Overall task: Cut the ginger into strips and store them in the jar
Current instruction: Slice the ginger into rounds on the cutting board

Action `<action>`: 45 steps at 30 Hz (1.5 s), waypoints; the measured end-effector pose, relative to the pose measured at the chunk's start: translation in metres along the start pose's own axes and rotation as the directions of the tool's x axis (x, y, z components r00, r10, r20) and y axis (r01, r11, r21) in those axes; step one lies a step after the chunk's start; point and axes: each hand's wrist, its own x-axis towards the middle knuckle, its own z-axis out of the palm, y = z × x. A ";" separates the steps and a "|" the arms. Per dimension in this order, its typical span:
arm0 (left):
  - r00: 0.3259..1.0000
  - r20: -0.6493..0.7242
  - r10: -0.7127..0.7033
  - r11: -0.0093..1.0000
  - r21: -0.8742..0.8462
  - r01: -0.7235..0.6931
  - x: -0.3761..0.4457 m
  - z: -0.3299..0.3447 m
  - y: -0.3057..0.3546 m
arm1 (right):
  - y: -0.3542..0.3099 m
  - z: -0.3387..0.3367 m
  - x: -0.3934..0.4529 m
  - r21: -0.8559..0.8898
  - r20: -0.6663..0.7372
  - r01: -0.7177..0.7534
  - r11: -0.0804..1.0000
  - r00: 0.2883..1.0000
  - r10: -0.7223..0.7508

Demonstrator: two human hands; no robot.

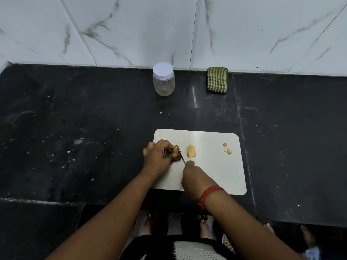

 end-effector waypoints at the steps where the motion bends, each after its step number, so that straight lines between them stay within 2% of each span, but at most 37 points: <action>1: 1.000 -0.002 0.005 1.000 0.001 -0.005 0.001 0.000 0.000 | 0.001 0.004 0.001 0.087 -0.014 -0.018 0.996 1.000 0.020; 6: 1.000 0.004 0.016 1.000 0.003 -0.016 0.001 0.000 0.000 | -0.005 0.000 0.014 0.202 -0.066 -0.021 0.979 0.997 0.035; 11: 1.000 0.007 0.015 1.000 0.003 -0.015 -0.001 0.000 0.000 | 0.009 0.015 0.000 0.204 -0.070 0.005 0.979 0.997 0.010; 20: 1.000 0.005 0.008 1.000 0.007 -0.008 0.000 0.000 0.001 | 0.008 0.017 0.004 0.239 -0.041 -0.036 0.970 0.998 0.047; 23: 1.000 -0.007 0.005 1.000 0.005 -0.004 0.000 0.000 0.000 | 0.016 0.021 -0.009 0.217 -0.053 0.004 0.976 0.999 0.007; 28: 1.000 -0.002 0.009 1.000 0.028 -0.009 0.002 -0.001 0.001 | 0.008 0.016 0.006 0.241 -0.044 -0.057 0.969 0.997 0.070; 33: 1.000 -0.020 0.004 1.000 0.030 -0.003 -0.001 -0.002 0.003 | 0.026 0.028 -0.019 0.186 -0.047 0.037 0.982 0.998 -0.029; 39: 1.000 -0.006 -0.007 1.000 0.018 0.007 -0.001 -0.002 0.004 | 0.037 0.017 -0.013 0.228 -0.121 0.024 0.973 0.993 0.004; 45: 1.000 0.002 -0.002 1.000 0.017 0.002 0.002 -0.002 0.003 | 0.024 0.014 -0.013 0.293 -0.197 0.086 0.952 0.980 -0.028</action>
